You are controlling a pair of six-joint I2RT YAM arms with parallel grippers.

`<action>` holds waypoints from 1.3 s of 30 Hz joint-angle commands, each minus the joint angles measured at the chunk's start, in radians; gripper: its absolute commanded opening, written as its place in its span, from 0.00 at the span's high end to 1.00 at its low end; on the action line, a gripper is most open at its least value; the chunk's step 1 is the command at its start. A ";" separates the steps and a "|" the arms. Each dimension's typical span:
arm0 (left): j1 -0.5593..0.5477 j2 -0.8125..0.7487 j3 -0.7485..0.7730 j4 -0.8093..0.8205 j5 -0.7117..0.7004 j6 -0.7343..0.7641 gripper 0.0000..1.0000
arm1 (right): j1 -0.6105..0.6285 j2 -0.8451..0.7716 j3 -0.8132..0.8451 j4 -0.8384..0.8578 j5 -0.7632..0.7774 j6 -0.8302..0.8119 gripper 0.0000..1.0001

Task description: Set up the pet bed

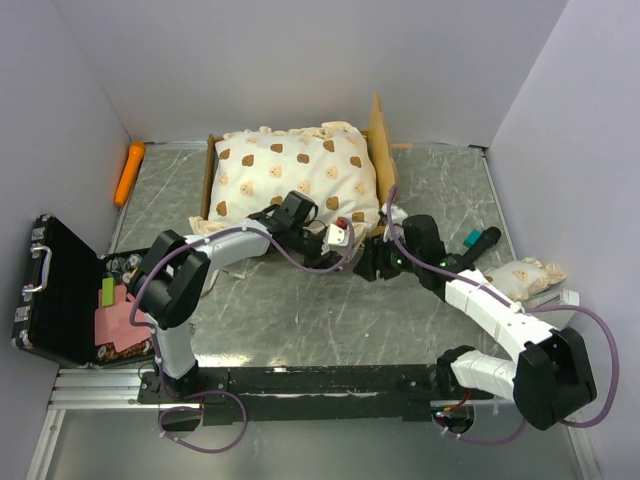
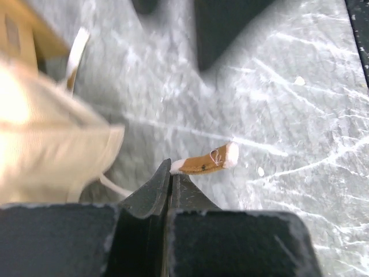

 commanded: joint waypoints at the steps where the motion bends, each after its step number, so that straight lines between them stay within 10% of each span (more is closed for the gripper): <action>1: 0.031 -0.053 -0.029 0.072 0.036 -0.109 0.99 | -0.029 0.022 0.092 -0.131 0.527 -0.036 0.31; 9: 0.051 -0.088 -0.059 0.060 0.036 -0.123 0.99 | 0.117 -0.040 -0.121 0.373 0.455 -0.070 0.32; 23: 0.060 -0.137 -0.039 -0.003 0.073 -0.151 0.99 | 0.111 0.283 -0.053 0.562 0.407 0.074 0.35; 32: 0.076 -0.148 0.016 -0.046 0.107 -0.172 0.99 | 0.056 0.340 -0.073 0.723 0.272 0.150 0.94; 39: 0.102 -0.149 0.056 -0.070 0.114 -0.178 0.99 | 0.065 0.238 -0.011 0.578 0.085 0.174 1.00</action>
